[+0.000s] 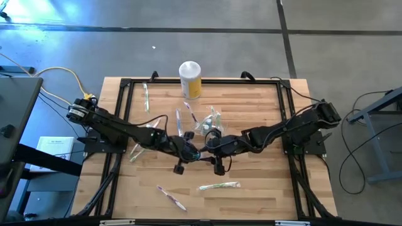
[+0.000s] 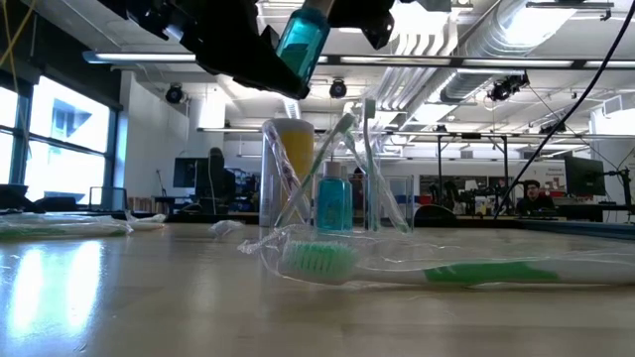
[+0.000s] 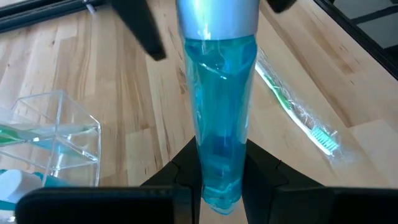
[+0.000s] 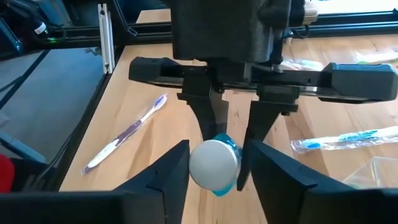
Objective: Pick & Place toothbrushing station
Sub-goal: Put the mouthwash into the middle section of the transparent organizer
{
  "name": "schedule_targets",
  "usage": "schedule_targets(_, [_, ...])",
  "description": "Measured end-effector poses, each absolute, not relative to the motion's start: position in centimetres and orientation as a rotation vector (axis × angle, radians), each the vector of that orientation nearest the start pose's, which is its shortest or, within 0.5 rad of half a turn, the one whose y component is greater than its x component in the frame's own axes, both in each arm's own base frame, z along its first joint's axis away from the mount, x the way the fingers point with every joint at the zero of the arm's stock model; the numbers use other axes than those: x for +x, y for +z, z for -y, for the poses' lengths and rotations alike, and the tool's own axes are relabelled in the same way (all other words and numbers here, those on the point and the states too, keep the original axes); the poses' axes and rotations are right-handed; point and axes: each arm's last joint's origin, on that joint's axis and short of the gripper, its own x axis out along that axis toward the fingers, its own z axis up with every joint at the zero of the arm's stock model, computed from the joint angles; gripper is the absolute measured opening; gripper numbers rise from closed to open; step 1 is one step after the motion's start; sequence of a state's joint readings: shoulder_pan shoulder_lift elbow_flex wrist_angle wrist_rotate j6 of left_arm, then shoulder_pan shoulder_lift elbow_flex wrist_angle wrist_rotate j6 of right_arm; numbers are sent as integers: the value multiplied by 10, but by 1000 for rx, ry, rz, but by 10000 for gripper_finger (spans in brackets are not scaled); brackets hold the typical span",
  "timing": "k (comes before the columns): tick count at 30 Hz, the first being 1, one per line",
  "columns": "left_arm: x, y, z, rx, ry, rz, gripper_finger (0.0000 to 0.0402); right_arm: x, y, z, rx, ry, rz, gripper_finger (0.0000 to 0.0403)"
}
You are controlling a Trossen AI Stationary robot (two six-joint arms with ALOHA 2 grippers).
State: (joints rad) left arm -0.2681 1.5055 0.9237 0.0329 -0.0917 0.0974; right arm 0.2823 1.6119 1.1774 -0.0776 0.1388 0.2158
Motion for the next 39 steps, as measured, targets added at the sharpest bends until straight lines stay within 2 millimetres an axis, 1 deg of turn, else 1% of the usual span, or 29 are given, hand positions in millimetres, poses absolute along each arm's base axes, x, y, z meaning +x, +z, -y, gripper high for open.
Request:
schedule_targets(4, [313,233,83,191,-197,-521,65,349,271,-97,102,83,-513,136])
schedule_targets(12, [313,234,83,190,-196,-520,65,349,271,-96,87,78,-514,118])
schedule_targets(17, [314,240,83,189,-195,-542,65,349,271,-95,56,69,-522,102])
schedule_targets(28, [315,241,83,203,-169,-544,65,348,270,-94,35,23,-531,98])
schedule_targets(30, [315,241,83,205,-174,-543,82,348,270,-94,35,21,-532,97])
schedule_targets(36, [316,245,83,197,-171,-528,190,347,265,-93,23,11,-568,96])
schedule_targets(39, [316,244,83,185,-165,-536,230,345,263,-91,30,-34,-588,95])
